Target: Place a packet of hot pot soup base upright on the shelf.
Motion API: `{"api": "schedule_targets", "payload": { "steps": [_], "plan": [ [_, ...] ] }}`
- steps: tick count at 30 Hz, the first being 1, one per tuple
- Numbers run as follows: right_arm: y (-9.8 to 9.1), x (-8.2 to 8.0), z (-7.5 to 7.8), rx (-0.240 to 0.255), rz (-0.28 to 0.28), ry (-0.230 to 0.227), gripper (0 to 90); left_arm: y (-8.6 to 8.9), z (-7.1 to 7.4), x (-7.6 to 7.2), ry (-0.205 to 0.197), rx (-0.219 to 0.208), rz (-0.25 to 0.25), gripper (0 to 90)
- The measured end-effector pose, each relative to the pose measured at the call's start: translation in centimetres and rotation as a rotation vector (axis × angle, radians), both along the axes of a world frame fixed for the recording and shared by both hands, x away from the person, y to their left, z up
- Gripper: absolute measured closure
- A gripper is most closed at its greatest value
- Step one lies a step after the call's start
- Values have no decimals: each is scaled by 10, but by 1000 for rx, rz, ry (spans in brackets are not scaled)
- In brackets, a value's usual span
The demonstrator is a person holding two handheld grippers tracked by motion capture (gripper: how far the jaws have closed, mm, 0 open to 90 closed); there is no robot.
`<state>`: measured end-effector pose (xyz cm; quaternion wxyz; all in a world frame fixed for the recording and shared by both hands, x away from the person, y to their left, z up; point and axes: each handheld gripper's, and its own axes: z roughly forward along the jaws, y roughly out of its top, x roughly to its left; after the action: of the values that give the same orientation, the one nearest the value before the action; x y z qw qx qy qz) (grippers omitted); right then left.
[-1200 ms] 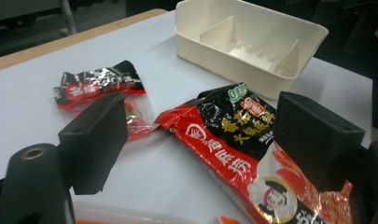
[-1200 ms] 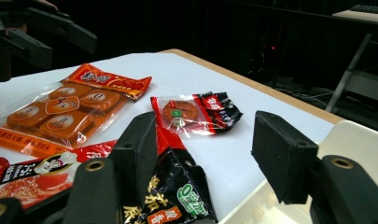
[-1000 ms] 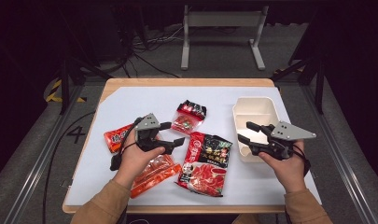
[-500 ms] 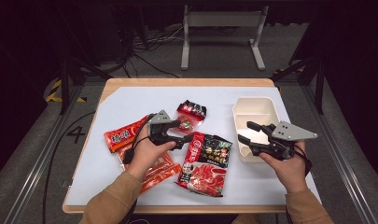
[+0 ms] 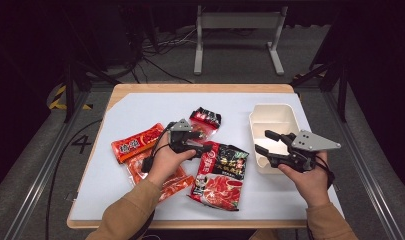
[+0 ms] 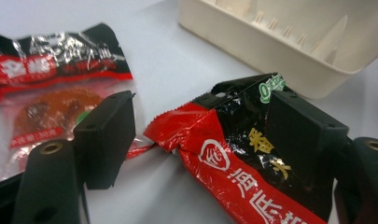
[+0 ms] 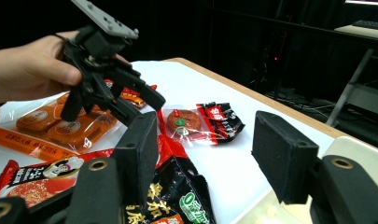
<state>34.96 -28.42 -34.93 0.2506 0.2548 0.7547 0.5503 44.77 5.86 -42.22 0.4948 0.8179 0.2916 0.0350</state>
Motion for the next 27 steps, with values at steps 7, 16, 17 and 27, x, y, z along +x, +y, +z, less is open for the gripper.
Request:
{"api": "schedule_targets", "payload": {
  "steps": [7,16,17,27],
  "plan": [
    [1,0,-2,-4,0,5,407,-3,-10,5,57,30,5,333],
    [3,-1,-1,-10,10,1,409,-14,-13,8,131,95,9,394],
    [2,-1,-1,-9,10,2,407,-15,-13,9,136,91,11,394],
    [4,0,-2,-13,13,7,391,-21,-17,12,237,169,-1,520]
  ]
}}
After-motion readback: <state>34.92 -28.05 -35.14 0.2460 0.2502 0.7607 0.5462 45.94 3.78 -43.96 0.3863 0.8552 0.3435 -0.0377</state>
